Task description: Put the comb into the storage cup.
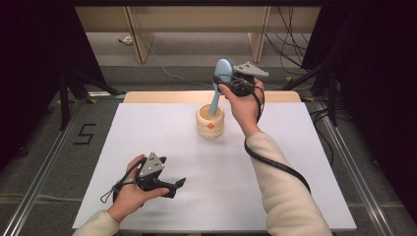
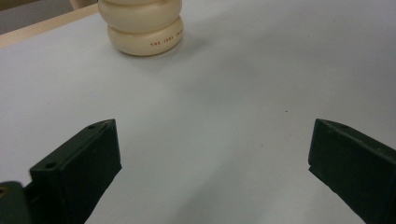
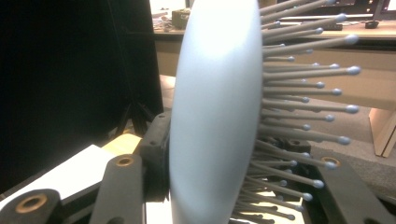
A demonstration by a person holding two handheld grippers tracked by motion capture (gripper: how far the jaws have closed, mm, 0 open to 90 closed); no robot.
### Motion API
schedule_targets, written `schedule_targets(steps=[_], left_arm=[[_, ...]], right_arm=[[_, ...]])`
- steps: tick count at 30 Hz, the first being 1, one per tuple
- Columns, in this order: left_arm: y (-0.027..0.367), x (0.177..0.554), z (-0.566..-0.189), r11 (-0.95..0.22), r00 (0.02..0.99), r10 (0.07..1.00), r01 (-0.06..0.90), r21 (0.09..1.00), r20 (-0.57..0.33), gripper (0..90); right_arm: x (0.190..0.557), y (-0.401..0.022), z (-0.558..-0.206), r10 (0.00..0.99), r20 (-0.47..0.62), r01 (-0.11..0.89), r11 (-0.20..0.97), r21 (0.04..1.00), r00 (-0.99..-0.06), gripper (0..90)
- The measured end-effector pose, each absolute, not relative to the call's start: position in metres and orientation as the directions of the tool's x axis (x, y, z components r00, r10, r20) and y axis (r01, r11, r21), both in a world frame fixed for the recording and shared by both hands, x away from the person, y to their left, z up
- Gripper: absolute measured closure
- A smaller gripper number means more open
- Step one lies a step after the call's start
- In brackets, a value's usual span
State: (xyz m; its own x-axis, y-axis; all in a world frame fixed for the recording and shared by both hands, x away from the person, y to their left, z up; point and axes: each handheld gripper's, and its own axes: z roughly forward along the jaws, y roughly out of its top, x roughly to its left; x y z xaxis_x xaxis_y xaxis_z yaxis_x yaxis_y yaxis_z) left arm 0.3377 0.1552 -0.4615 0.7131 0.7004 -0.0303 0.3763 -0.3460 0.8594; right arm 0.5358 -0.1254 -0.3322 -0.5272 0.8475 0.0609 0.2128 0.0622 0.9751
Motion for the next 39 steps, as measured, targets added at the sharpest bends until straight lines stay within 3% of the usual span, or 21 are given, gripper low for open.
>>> schedule_targets(steps=[39], left_arm=[[0.154, 0.338, -0.462, -0.349, 0.717, 0.697, 0.377, 0.858, -0.032, 1.8]], right_arm=[[0.545, -0.118, -0.348, 0.851, 0.029, 0.236, 0.112, 0.965, -0.525, 50.6]])
